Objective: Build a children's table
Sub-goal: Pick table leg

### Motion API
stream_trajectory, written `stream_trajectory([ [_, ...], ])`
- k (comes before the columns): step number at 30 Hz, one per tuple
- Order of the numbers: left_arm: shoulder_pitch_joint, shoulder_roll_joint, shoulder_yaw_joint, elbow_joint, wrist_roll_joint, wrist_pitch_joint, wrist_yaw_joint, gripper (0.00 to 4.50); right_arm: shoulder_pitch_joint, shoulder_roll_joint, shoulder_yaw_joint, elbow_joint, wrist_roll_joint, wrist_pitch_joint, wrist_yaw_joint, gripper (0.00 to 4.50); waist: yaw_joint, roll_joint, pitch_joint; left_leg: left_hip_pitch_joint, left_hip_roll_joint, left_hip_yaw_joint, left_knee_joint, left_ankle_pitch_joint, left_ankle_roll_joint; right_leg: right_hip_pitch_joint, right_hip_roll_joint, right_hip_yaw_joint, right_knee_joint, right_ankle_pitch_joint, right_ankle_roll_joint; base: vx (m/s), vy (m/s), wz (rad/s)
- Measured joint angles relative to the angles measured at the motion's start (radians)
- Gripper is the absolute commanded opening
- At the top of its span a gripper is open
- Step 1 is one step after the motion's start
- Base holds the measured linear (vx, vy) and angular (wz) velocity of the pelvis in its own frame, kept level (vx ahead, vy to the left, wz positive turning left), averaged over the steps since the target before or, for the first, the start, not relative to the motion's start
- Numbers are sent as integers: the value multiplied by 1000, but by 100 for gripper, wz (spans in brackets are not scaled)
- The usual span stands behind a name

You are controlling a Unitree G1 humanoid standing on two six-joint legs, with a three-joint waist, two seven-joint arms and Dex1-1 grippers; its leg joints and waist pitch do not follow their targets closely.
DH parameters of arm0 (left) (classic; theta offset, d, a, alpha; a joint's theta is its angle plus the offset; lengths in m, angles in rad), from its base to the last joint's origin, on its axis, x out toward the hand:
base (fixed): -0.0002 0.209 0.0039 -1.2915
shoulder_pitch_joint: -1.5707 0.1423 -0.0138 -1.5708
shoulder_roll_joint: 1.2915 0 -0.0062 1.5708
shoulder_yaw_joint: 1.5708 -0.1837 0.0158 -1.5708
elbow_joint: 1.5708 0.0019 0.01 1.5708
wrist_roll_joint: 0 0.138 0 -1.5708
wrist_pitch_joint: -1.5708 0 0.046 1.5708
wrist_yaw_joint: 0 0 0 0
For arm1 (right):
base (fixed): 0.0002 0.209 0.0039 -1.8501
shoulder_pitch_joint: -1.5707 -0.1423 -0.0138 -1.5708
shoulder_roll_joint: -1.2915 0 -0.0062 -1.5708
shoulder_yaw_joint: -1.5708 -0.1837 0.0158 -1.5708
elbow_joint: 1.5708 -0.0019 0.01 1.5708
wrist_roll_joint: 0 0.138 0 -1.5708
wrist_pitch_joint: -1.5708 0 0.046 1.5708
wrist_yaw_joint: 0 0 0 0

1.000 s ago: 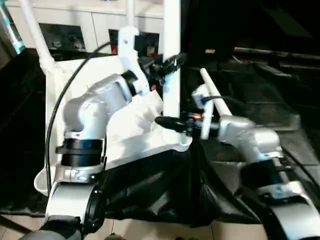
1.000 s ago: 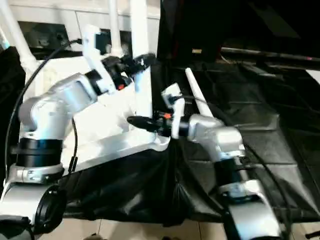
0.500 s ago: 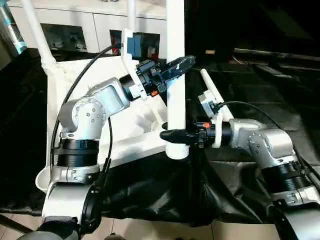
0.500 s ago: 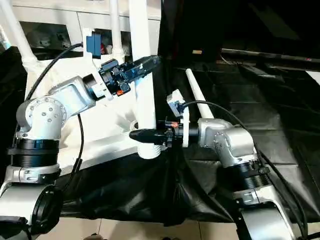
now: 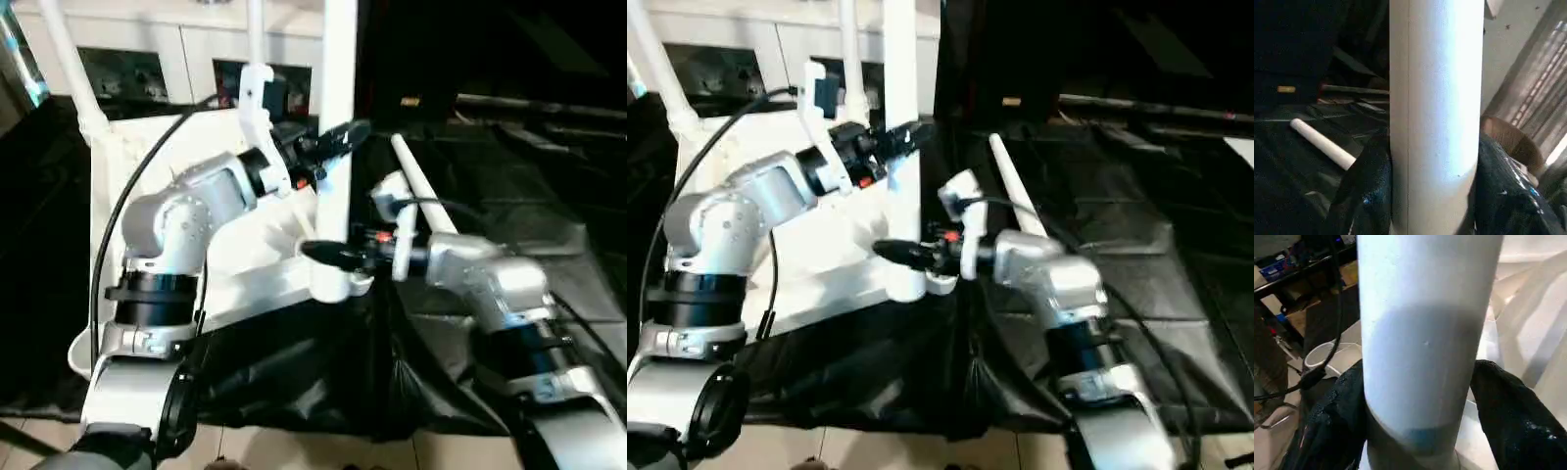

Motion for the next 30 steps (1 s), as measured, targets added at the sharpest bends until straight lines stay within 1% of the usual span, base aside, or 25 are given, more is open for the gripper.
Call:
stream_trajectory([
  [4,0,2,-22,-15,29,-16,0,179,-7,2,0,9,-3,4,-22,315,0,0,0,0,0,0,0,0,0,0,0,0,0,0,0,0,0,0],
  [12,0,5,-41,-18,39,-34,-2,179,-17,-21,0,11,0,48,0,315,0,0,0,-1,0,0,0,0,0,0,0,0,0,0,0,0,0,0],
  [22,0,11,-65,-20,70,-58,-5,179,-17,-32,0,11,0,53,5,315,-1,0,0,-1,0,0,0,0,0,0,0,0,0,0,0,0,0,0],
  [30,0,16,-71,-25,79,-59,-11,179,-20,-11,0,29,0,55,-16,315,0,0,0,-1,0,0,0,0,0,0,0,0,0,0,0,0,0,0],
])
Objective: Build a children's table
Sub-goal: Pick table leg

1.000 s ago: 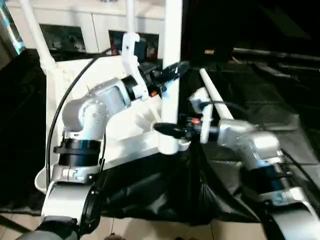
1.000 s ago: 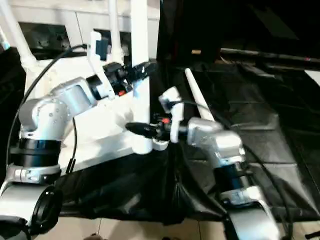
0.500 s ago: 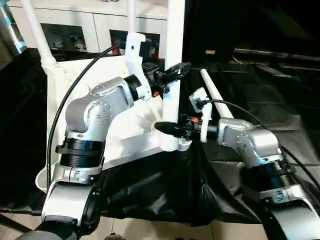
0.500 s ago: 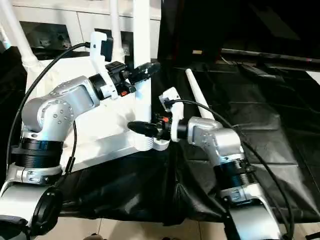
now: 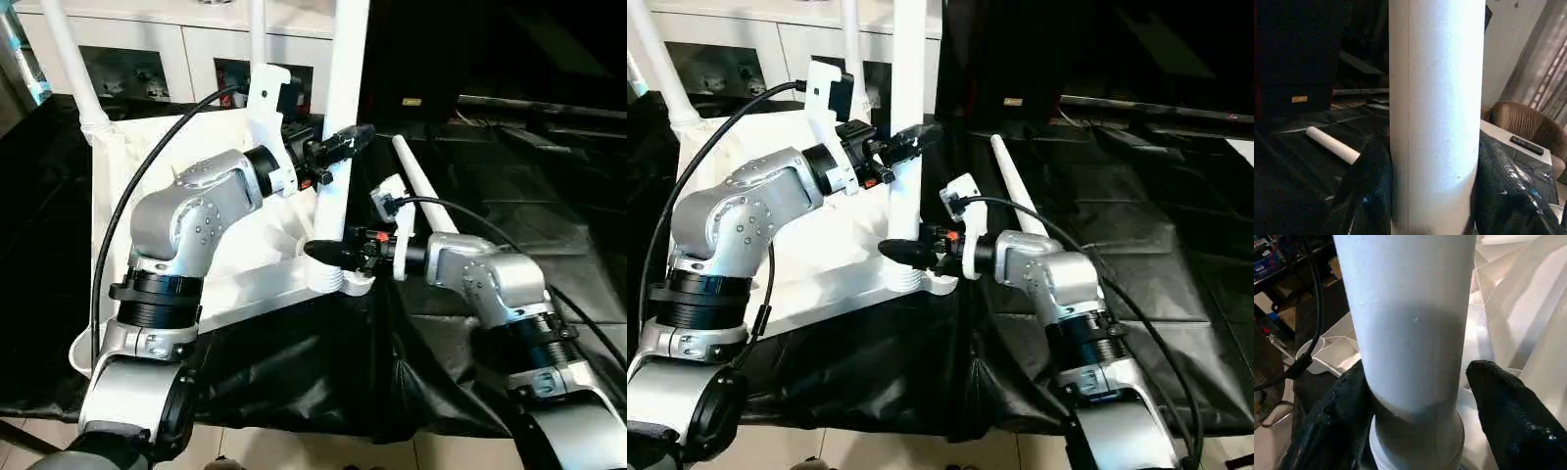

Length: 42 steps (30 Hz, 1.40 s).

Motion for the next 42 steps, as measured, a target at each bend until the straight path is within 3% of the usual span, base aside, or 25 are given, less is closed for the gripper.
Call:
stream_trajectory([
  [11,1,9,-28,-17,0,-3,-23,179,-16,1,1,39,-1,-5,17,315,-1,0,0,0,0,0,0,0,-1,0,0,0,1,0,0,0,0,0],
  [23,9,19,-30,-34,0,2,-33,179,-16,-1,31,40,-26,-66,49,208,0,0,0,0,0,0,0,1,-1,0,0,0,1,0,0,0,0,0],
  [35,9,17,-26,-37,0,16,-28,179,-16,0,35,43,-33,-82,68,195,-1,0,0,0,0,0,1,1,-1,0,0,0,2,0,0,0,0,0],
  [37,9,13,-22,-37,0,21,-10,235,-16,0,34,47,-32,-83,68,195,-1,0,0,0,0,0,1,1,-1,0,0,0,2,0,0,0,0,0],
  [42,10,-12,4,-37,-12,29,8,269,-16,1,26,55,-31,-92,66,195,0,0,0,0,0,0,1,1,-1,0,0,0,2,0,0,0,0,0],
])
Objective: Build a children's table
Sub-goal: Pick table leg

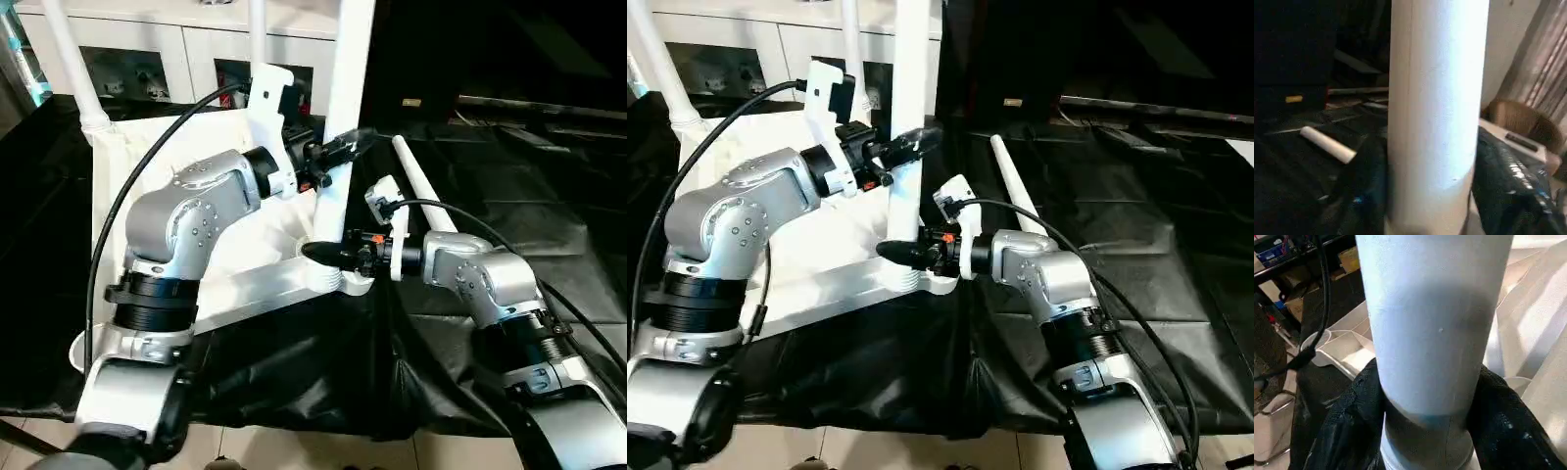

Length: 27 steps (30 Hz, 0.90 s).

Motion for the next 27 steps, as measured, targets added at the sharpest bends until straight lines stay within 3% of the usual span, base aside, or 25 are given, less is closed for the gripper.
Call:
stream_trajectory([
  [5,11,-13,43,-4,-47,6,4,291,0,10,-39,6,8,-12,-26,195,0,0,0,0,0,0,0,0,0,0,0,0,0,0,0,0,0,0],
  [12,119,-6,80,-69,-109,15,-31,291,5,33,-148,-3,57,-37,-89,193,-1,2,-1,1,1,0,0,0,0,0,0,0,1,0,0,0,0,0],
  [15,171,14,85,-105,-105,-2,-29,291,19,34,-182,-45,71,-58,-127,193,1,10,-1,2,1,0,0,0,0,0,0,0,1,0,-1,0,0,0],
  [20,305,8,118,-216,47,-208,114,291,118,23,-217,-162,-4,-113,-291,193,0,21,-4,3,1,0,-1,0,0,2,1,0,1,0,0,0,0,0],
  [24,542,-6,125,-410,179,-216,281,291,302,9,-223,-360,-96,-65,-444,193,-5,23,-4,10,1,1,-5,0,-1,7,2,0,-3,-2,2,0,0,0],
  [27,700,-17,109,-507,289,-235,371,291,404,52,-237,-479,-164,-81,-552,193,-11,24,-4,12,1,1,-5,0,-1,7,3,-1,-6,-2,2,0,0,0],
])
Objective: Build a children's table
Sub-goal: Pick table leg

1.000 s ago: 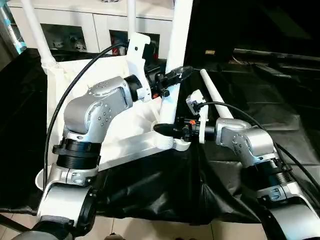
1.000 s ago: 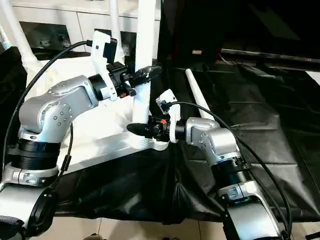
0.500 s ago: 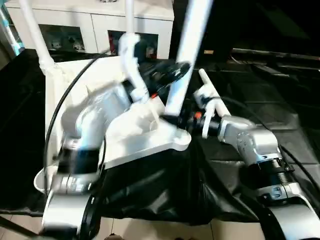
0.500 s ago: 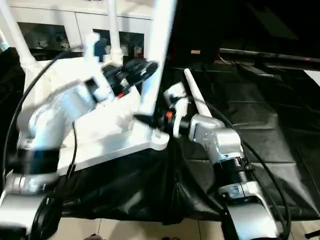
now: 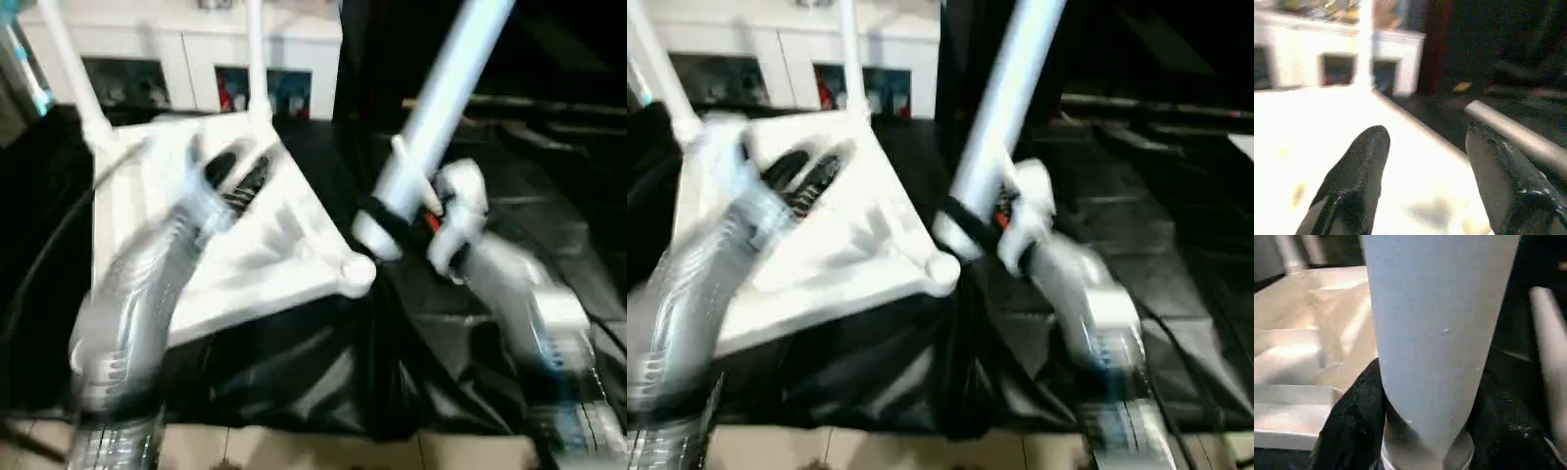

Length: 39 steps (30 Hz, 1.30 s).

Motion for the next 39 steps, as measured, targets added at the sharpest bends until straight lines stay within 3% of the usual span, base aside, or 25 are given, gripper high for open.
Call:
stream_trajectory([
  [4,104,-12,-19,-54,102,-14,100,291,2,48,-19,-89,-46,-94,-103,193,-19,4,0,4,-2,-4,3,0,0,6,1,-7,-7,0,1,0,0,0],
  [7,146,-8,-27,-13,185,-85,157,291,22,49,-15,-100,-82,-167,-156,193,-37,20,-4,7,16,-18,0,-1,2,36,6,-42,-50,1,3,0,0,0],
  [8,153,-2,-24,10,204,-113,171,291,40,51,-15,-96,-91,-172,-175,193,-40,23,-4,8,23,-24,-3,-1,2,45,9,-43,-51,-1,3,0,0,0],
  [9,157,5,-20,47,222,-156,183,291,63,56,-17,-77,-95,-172,-188,193,-40,16,0,17,19,-20,-1,-1,2,42,11,-17,-15,-13,8,-51,-23,-1],
  [10,160,4,-12,64,226,-186,189,291,88,67,-24,-64,-86,-165,-188,193,-38,3,5,31,12,-8,1,-1,1,38,11,8,10,-22,7,-28,-68,10],
  [11,167,-2,-6,69,227,-205,191,291,112,75,-30,-56,-75,-157,-187,193,-42,-13,6,50,3,0,11,-5,0,31,14,21,22,-23,8,-28,-68,10],
  [12,180,-23,-7,64,223,-219,189,291,129,78,-38,-50,-66,-140,-184,193,-43,-18,4,55,2,3,33,-27,-5,32,13,10,20,-24,7,15,-63,6],
  [13,196,-33,-8,51,217,-220,185,291,128,77,-36,-53,-63,-138,-175,193,-46,7,5,52,3,-4,65,-61,1,33,2,-30,3,-24,7,-10,69,-31],
  [14,200,-31,-14,48,208,-217,175,291,134,82,-31,-53,-59,-138,-164,193,-57,32,2,48,5,-20,72,-79,3,50,-11,-84,-20,-24,9,-10,69,-31],
  [15,187,-21,-24,37,205,-215,166,291,154,92,-23,-57,-54,-138,-152,193,-61,38,4,37,10,-39,63,-85,1,44,-18,-95,1,-50,30,34,124,-48],
  [16,178,-16,-40,29,204,-214,158,291,175,94,-22,-57,-48,-138,-144,193,-75,29,3,34,5,-41,66,-85,1,43,-20,-46,40,-67,33,0,0,0],
  [17,177,-17,-56,21,203,-214,148,291,194,90,-19,-56,-46,-138,-140,193,-80,-1,-5,42,-7,-26,66,-85,1,43,-25,4,65,-56,29,0,0,0],
  [18,191,-32,-69,22,205,-212,146,291,195,76,-8,-55,-44,-139,-134,193,-84,-4,-4,50,-24,-35,66,-87,-3,40,-22,12,72,-59,26,0,0,0],
  [19,202,-36,-88,31,207,-211,147,291,193,65,-3,-56,-44,-141,-130,193,-89,0,-4,52,-27,-42,65,-92,-5,33,-22,2,63,-60,24,-27,-22,-23],
  [20,206,-36,-95,39,209,-211,148,291,188,62,-1,-59,-44,-145,-128,193,-95,6,-8,40,-27,-46,62,-93,-5,30,-24,-9,57,-60,24,-27,-22,-23],
  [21,206,-36,-94,48,212,-212,150,291,187,63,1,-59,-43,-147,-125,193,-102,14,-11,22,-27,-61,61,-92,-6,25,-24,-27,46,-60,24,0,-4,-25],
  [22,206,-33,-90,58,215,-213,154,291,191,63,7,-59,-43,-147,-122,193,-103,18,-12,16,-25,-70,57,-92,-6,24,-21,-36,33,-60,25,0,0,0],
  [24,208,-34,-81,68,226,-216,156,291,196,60,5,-60,-41,-146,-119,193,-114,19,-13,7,-16,-70,51,-92,-6,24,-19,-52,14,-59,25,0,0,0],
  [27,230,-27,-80,67,227,-234,151,291,196,61,5,-60,-36,-146,-108,193,-115,20,-13,5,-14,-68,50,-92,-6,26,-20,-50,7,-59,24,0,0,0],
  [32,252,-29,-80,62,212,-238,140,291,197,44,18,-60,-30,-146,-92,193,-100,19,-13,6,-15,-63,49,-92,-6,32,-22,-47,-1,-59,24,0,0,0],
  [35,250,-31,-82,49,203,-249,131,291,199,32,32,-62,-30,-146,-71,193,-96,18,-11,1,-21,-80,48,-92,-5,47,-31,-59,0,-59,24,10,-9,18],
  [36,247,-31,-84,48,204,-251,129,291,200,27,39,-62,-30,-146,-63,193,-101,17,-8,-2,-34,-96,47,-92,-5,59,-40,-76,0,-59,25,23,-18,51],
  [39,250,-32,-87,46,204,-252,125,291,200,25,56,-66,-33,-147,-53,193,-101,16,-3,-4,-37,-113,46,-92,-5,88,-45,-101,0,-60,25,31,-38,59],
])
